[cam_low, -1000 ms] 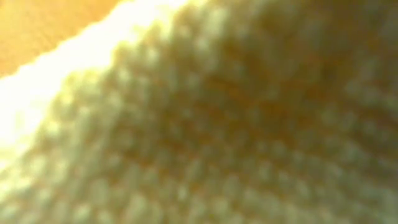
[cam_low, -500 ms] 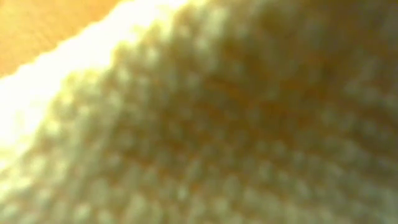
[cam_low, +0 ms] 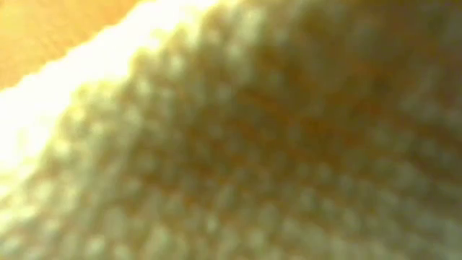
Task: Sort microfiber towel by color & place in baskets
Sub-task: Put the yellow microfiber cloth into the right transparent bin
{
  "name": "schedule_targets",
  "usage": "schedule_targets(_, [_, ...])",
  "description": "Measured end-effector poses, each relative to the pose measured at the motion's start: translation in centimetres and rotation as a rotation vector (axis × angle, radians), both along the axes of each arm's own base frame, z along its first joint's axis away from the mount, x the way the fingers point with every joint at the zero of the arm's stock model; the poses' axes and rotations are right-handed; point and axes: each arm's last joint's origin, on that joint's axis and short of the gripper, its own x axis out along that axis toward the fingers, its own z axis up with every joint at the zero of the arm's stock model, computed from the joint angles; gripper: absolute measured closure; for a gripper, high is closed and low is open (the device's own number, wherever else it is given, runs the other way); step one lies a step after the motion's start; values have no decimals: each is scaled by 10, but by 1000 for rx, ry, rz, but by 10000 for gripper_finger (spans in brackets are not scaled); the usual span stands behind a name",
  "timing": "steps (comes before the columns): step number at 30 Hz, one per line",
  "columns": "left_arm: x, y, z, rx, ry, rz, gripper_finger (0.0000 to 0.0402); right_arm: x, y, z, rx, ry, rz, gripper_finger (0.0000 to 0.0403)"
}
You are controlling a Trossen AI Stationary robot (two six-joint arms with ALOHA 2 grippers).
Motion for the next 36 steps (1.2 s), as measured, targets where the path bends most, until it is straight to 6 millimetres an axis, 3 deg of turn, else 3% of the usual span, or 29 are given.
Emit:
schedule_targets(13, [0,0,0,0,-1,0,237,-10,-9,-39,48,-55,-75,134])
schedule_targets(18, [0,0,0,0,-1,0,237,-7,-7,-39,54,-94,-56,202])
schedule_targets(26, [0,0,0,-1,-1,1,237,-1,-3,-38,76,-145,35,384])
schedule_targets(36, [0,0,0,-3,-2,2,237,1,-4,-35,3,-192,63,399])
